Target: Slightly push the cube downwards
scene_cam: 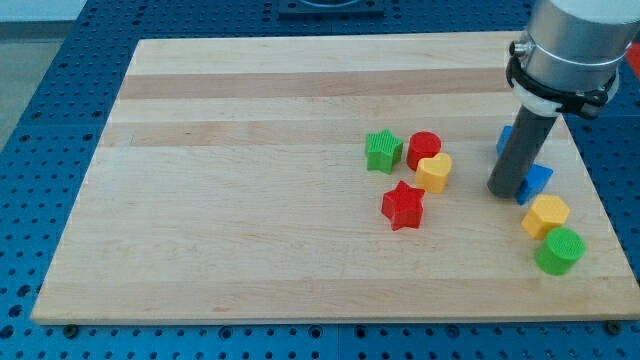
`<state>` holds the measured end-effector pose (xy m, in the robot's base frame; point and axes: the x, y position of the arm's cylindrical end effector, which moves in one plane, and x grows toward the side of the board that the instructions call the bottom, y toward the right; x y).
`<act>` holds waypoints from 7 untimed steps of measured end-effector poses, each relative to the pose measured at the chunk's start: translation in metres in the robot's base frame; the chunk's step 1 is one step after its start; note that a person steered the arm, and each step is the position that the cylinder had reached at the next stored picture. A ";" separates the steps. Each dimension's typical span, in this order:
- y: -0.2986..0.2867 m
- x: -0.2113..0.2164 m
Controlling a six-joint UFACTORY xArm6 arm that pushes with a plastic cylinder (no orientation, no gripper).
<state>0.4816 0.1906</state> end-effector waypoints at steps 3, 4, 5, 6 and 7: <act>-0.014 0.000; -0.036 -0.006; -0.050 -0.022; -0.060 -0.048; -0.061 -0.073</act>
<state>0.4082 0.1294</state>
